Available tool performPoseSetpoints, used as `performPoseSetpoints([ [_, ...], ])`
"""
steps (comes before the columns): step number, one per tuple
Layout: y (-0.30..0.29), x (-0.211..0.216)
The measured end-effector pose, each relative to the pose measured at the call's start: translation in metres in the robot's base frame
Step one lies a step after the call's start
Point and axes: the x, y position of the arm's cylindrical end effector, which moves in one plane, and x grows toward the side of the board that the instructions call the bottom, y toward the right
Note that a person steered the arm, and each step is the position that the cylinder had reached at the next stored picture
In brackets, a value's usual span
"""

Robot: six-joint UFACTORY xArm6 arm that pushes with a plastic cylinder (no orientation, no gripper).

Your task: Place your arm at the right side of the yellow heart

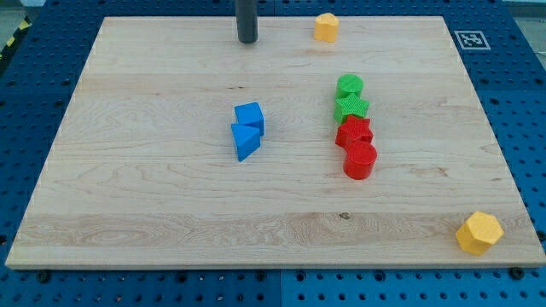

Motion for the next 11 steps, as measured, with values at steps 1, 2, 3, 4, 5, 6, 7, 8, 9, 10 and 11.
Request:
performPoseSetpoints([
  [1,0.001,0.012],
  [2,0.018,0.020],
  [3,0.075,0.038],
  [4,0.139,0.038],
  [5,0.139,0.038],
  [6,0.139,0.038],
  [7,0.145,0.068],
  [8,0.161,0.073],
  [9,0.182,0.059],
  [10,0.187,0.009],
  [11,0.166,-0.049],
])
